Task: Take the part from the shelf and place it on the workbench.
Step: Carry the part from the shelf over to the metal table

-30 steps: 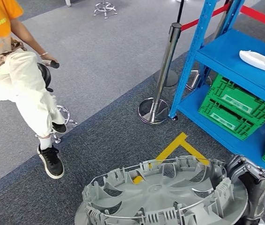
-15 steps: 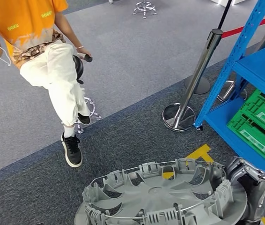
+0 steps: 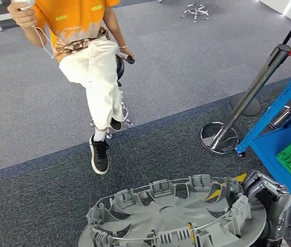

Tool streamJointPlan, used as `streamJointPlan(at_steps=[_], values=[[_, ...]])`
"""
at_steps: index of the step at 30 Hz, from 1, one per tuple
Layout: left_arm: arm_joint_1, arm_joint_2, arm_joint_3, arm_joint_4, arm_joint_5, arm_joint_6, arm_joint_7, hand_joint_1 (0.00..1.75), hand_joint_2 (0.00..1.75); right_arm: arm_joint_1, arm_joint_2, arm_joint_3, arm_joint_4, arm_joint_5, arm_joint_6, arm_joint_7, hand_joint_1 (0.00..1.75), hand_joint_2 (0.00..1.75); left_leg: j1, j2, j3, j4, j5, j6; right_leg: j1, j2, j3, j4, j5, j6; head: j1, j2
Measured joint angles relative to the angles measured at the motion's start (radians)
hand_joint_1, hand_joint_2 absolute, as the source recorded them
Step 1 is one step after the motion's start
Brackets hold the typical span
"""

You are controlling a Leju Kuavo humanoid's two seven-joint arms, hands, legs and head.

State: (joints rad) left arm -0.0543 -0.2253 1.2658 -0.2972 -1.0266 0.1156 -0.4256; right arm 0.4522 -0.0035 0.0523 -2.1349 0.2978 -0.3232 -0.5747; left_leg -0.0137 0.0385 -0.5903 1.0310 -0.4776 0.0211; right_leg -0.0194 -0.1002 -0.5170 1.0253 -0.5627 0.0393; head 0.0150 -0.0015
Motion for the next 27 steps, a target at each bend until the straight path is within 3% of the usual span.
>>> streamJointPlan(at_steps=[1, 3, 5, 6, 7, 8, 10, 12, 14, 15, 17, 19, 21, 22, 23, 25, 27], values=[[0.001, 0.001, 0.000, 0.000, 0.000, 0.000, 0.000, 0.00, 1.75, 0.000, 0.000, 0.000, 0.000, 0.000, 0.000, 0.000, 1.75, 1.75, 0.002, -0.009, 0.004, -0.006, 0.002, 0.007, -0.001, 0.022, -0.008, 0.020, -0.015, 0.003, 0.002, 0.000], [-0.002, 0.001, 0.000, 0.000, 0.000, 0.001, 0.000, 0.00, 1.75, 0.002, 0.000, 0.000, 0.002, 0.001, 0.001, 0.001, 1.75, 1.75, 0.005, -0.030, 0.008, -0.012, 0.004, 0.018, -0.002, 0.077, -0.057, 0.121, -0.068, 0.004, 0.007, 0.000], [-0.004, 0.000, 0.000, 0.000, 0.000, 0.001, 0.000, 0.00, 1.75, 0.004, 0.000, 0.000, 0.004, 0.000, 0.001, 0.002, 1.75, 1.75, 0.004, -0.053, 0.009, -0.011, 0.002, 0.024, -0.001, 0.096, -0.124, 0.243, -0.112, 0.004, 0.010, 0.000], [-0.004, 0.000, 0.000, 0.000, 0.000, 0.001, 0.001, 0.00, 1.75, 0.004, 0.000, 0.000, 0.005, 0.000, 0.001, 0.003, 1.75, 1.75, 0.003, -0.067, 0.010, -0.011, 0.002, 0.025, -0.002, 0.098, -0.143, 0.267, -0.107, 0.004, 0.010, 0.000], [-0.003, -0.001, 0.000, 0.000, 0.000, 0.001, 0.001, 0.00, 1.75, 0.004, 0.000, 0.000, 0.006, 0.000, 0.001, 0.004, 1.75, 1.75, 0.003, -0.081, 0.012, -0.011, 0.001, 0.024, -0.002, 0.099, -0.143, 0.251, -0.083, 0.005, 0.010, 0.000], [-0.003, -0.001, 0.000, 0.000, 0.000, 0.001, 0.001, 0.00, 1.75, 0.004, 0.000, 0.000, 0.007, 0.000, 0.001, 0.005, 1.75, 1.75, 0.004, -0.096, 0.014, -0.010, 0.000, 0.023, -0.003, 0.104, -0.125, 0.202, -0.043, 0.005, 0.010, 0.000], [-0.004, -0.001, 0.000, 0.000, 0.000, 0.001, 0.002, 0.00, 1.75, 0.004, 0.000, 0.000, 0.008, 0.000, 0.001, 0.006, 1.75, 1.75, 0.005, -0.124, 0.014, -0.002, -0.005, 0.016, -0.010, 0.142, -0.073, 0.075, 0.020, 0.006, 0.010, 0.000], [-0.004, 0.000, 0.001, 0.000, 0.000, 0.001, 0.004, 0.00, 1.75, 0.005, 0.000, 0.000, 0.008, 0.001, 0.001, 0.006, 1.75, 1.75, 0.006, -0.146, 0.006, 0.006, -0.007, 0.006, -0.013, 0.174, -0.043, 0.017, 0.030, 0.003, 0.010, 0.000], [0.000, 0.000, 0.001, 0.000, 0.000, 0.000, 0.005, 0.00, 1.75, 0.006, 0.000, 0.000, 0.009, 0.002, 0.001, 0.006, 1.75, 1.75, 0.009, -0.167, -0.001, 0.008, -0.004, -0.004, -0.010, 0.162, -0.036, 0.013, 0.027, -0.005, 0.009, 0.000], [0.002, 0.000, 0.001, 0.000, 0.000, 0.000, 0.005, 0.00, 1.75, 0.006, 0.000, 0.000, 0.009, 0.002, 0.001, 0.006, 1.75, 1.75, 0.009, -0.161, -0.004, 0.013, -0.007, -0.008, -0.009, 0.150, -0.032, 0.010, 0.027, -0.009, 0.009, 0.000], [0.001, 0.001, 0.001, 0.000, 0.000, -0.001, 0.005, 0.00, 1.75, 0.006, 0.000, 0.000, 0.008, 0.003, 0.002, 0.006, 1.75, 1.75, 0.007, -0.113, -0.028, 0.069, -0.040, -0.018, -0.010, 0.124, -0.023, 0.004, 0.026, -0.020, 0.003, 0.000], [-0.002, 0.000, 0.001, 0.000, 0.000, -0.003, 0.005, 0.00, 1.75, 0.008, 0.000, 0.000, 0.008, 0.004, 0.002, 0.006, 1.75, 1.75, 0.009, -0.061, -0.088, 0.195, -0.098, -0.026, -0.005, 0.094, -0.016, 0.002, 0.021, -0.029, -0.002, 0.000], [-0.001, -0.001, 0.001, 0.000, 0.000, -0.004, 0.005, 0.00, 1.75, 0.009, 0.000, -0.001, 0.008, 0.004, 0.002, 0.006, 1.75, 1.75, 0.013, -0.051, -0.137, 0.290, -0.123, -0.028, -0.002, 0.066, -0.011, 0.002, 0.015, -0.033, -0.002, 0.000], [0.000, -0.001, 0.001, 0.000, 0.000, -0.004, 0.005, 0.00, 1.75, 0.008, 0.000, -0.001, 0.008, 0.004, 0.002, 0.006, 1.75, 1.75, 0.014, -0.049, -0.138, 0.288, -0.108, -0.027, -0.001, 0.054, -0.007, 0.002, 0.011, -0.034, -0.002, 0.000], [0.001, -0.001, 0.001, 0.000, 0.000, -0.004, 0.005, 0.00, 1.75, 0.008, 0.000, -0.001, 0.008, 0.004, 0.002, 0.006, 1.75, 1.75, 0.014, -0.045, -0.119, 0.249, -0.076, -0.025, 0.000, 0.042, -0.002, 0.002, 0.007, -0.033, -0.002, 0.000], [0.001, -0.001, 0.001, 0.000, 0.000, -0.005, 0.005, 0.00, 1.75, 0.008, 0.000, -0.001, 0.008, 0.004, 0.002, 0.006, 1.75, 1.75, 0.007, -0.012, -0.056, 0.119, -0.011, -0.016, 0.002, 0.022, 0.010, 0.002, -0.003, -0.029, -0.002, 0.000], [-0.002, -0.001, 0.001, 0.000, 0.000, -0.005, 0.006, 0.00, 1.75, 0.008, 0.000, -0.001, 0.008, 0.004, 0.002, 0.006, 1.75, 1.75, -0.005, 0.023, -0.015, 0.034, 0.004, -0.006, 0.006, 0.002, 0.016, 0.001, -0.011, -0.023, -0.003, 0.000]])
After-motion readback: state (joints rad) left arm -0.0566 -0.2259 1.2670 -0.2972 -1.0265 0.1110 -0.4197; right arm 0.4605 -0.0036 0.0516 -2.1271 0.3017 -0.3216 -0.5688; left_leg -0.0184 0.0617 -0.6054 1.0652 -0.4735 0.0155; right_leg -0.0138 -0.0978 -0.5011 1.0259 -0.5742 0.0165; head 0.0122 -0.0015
